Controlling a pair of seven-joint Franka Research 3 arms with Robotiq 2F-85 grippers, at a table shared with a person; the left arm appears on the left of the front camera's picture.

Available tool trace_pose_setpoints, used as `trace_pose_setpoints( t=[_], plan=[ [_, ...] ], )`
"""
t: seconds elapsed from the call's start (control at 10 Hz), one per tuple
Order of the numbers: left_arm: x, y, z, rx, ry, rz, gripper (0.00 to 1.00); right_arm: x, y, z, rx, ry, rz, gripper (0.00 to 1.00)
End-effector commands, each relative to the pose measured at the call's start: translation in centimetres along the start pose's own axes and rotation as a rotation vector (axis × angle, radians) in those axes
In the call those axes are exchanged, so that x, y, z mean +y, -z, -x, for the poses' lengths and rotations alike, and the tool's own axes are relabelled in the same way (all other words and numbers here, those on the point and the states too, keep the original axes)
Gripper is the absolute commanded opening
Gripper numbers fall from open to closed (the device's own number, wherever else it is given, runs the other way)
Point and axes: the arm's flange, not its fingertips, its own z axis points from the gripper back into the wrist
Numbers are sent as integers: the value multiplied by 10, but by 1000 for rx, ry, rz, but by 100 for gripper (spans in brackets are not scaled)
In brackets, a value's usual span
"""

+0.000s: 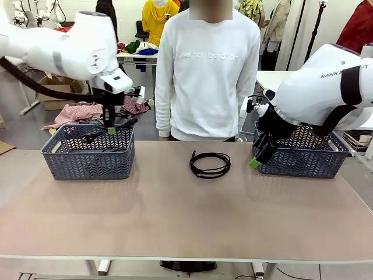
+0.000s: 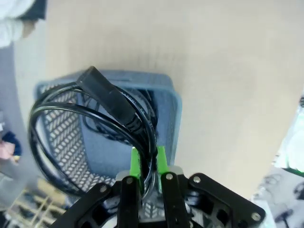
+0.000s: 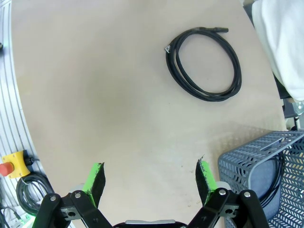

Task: Organize the cables according to human instructions.
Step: Pick up a bundle of cables and place it in the basket indicated by the human.

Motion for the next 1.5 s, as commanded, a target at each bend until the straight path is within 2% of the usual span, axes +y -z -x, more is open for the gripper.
trace_pose_setpoints(
  t=[0.0,0.3,0.8,0.9,1.0,1.1,1.2,1.3,1.4],
  plan=[
    [-6,8,23,-43,-1,-29,0,1,1,0,1,-3,1,100],
    [8,29,45,-52,-8,-25,0,1,1,0,1,-3,1,100],
    [19,48,46,-54,-22,-16,0,1,1,0,1,-3,1,100],
    [20,49,46,-49,-24,-3,35,1,1,0,1,-3,1,100],
    [19,49,47,-49,-27,2,35,1,1,0,1,-3,1,100],
    [19,49,47,-48,-33,8,54,1,1,0,1,-3,1,100],
    [19,48,47,-49,-41,11,39,1,1,0,1,-3,1,100],
    [19,48,47,-55,-45,16,74,1,1,0,1,-3,1,100],
    [19,47,46,-61,-49,23,59,1,1,0,1,-3,1,100]
  ],
)
